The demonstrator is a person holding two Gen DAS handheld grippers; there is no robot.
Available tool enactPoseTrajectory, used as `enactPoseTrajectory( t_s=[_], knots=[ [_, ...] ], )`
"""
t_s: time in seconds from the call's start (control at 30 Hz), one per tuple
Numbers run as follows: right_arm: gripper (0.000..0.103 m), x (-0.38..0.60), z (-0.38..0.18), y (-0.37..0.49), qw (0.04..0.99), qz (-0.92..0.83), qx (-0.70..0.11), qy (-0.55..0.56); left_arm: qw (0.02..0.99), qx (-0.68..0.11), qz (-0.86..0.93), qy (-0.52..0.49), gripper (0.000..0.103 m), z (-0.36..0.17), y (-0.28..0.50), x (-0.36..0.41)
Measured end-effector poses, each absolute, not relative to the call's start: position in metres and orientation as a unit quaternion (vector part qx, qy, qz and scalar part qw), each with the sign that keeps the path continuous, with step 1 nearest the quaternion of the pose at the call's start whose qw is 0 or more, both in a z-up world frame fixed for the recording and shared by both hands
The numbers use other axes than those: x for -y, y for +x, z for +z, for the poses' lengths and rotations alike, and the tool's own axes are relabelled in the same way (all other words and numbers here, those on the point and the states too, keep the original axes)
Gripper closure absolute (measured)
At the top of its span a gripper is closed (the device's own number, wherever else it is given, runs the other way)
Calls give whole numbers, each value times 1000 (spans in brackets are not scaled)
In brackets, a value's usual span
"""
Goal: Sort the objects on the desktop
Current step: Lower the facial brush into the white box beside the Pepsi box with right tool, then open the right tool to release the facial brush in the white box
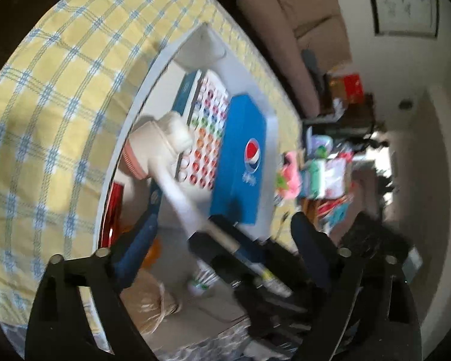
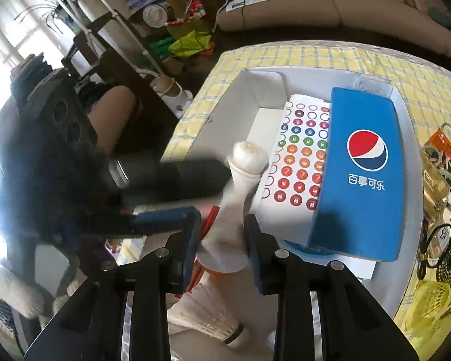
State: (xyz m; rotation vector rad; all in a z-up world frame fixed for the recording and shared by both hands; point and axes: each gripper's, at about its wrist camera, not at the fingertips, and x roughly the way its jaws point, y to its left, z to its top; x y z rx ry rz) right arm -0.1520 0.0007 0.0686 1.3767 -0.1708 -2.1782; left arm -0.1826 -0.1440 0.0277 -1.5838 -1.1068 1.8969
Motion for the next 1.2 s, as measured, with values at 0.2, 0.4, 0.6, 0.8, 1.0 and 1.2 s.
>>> enactPoseTrajectory(
  t_s=[0.2, 0.4, 0.6, 0.8, 1.0, 1.2],
  knots=[
    [72, -5, 72, -138, 282, -813, 64, 504, 203, 356, 696, -589, 49, 33, -180, 131],
    [72, -2, 71, -124, 291, -809, 64, 507, 182, 321, 706, -605, 34, 33, -174, 120],
    [72, -8, 73, -120, 286, -815, 74, 498, 183, 326, 713, -592, 55, 39, -170, 126],
    [73, -1, 89, -128, 292, -823, 86, 480, 205, 369, 718, -553, 55, 68, -187, 137],
    [97, 28, 92, -173, 283, -834, 67, 469, 194, 350, 742, -539, 57, 80, -232, 132],
    [94, -12, 82, -200, 218, -853, 97, 464, 165, 358, 751, -530, 48, 74, -240, 174]
  ],
)
